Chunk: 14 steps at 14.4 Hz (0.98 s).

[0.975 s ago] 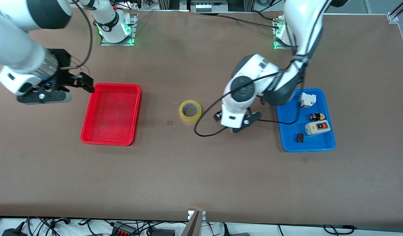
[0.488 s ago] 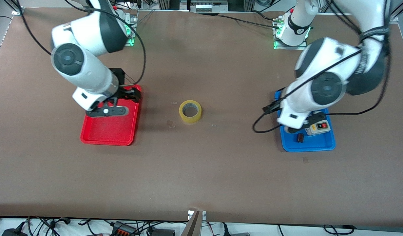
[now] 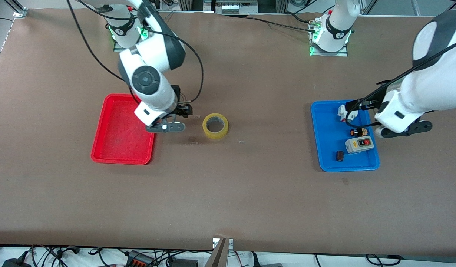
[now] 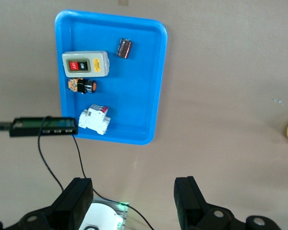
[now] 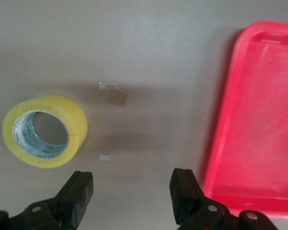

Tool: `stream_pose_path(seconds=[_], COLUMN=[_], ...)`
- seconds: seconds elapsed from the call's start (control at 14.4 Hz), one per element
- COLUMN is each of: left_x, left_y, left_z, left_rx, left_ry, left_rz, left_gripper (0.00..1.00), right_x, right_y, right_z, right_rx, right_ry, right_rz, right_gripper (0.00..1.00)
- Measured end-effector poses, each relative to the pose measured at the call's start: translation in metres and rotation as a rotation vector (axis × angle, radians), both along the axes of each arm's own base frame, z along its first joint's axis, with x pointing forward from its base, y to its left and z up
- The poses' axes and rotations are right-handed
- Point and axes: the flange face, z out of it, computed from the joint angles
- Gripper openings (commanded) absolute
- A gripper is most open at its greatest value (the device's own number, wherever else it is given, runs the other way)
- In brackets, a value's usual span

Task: Place and move tape with both arms
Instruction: 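Grasp the tape with the right gripper while the left gripper withdraws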

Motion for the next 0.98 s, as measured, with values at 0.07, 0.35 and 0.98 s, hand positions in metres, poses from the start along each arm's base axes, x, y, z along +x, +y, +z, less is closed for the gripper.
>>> stream_pose_path(seconds=[0.07, 0.35, 0.98], left_x=[-0.004, -0.025, -0.036], left_y=[0.006, 0.050, 0.039], left_z=[0.009, 0.030, 0.024], left_rx=[-0.006, -0.036, -0.044], left_ry=[-0.010, -0.058, -0.123], left_rz=[-0.015, -0.057, -0.106], left_gripper=[1.00, 1.00, 1.00], right_x=[-0.001, -0.005, -0.003], right_y=[0.007, 0.034, 0.050], right_z=[-0.017, -0.078, -0.105], right_rx=[0.000, 0.012, 0.060], right_ry=[-0.005, -0.037, -0.107], right_rz=[-0.008, -0.034, -0.045], right_gripper=[0.95, 0.95, 0.95])
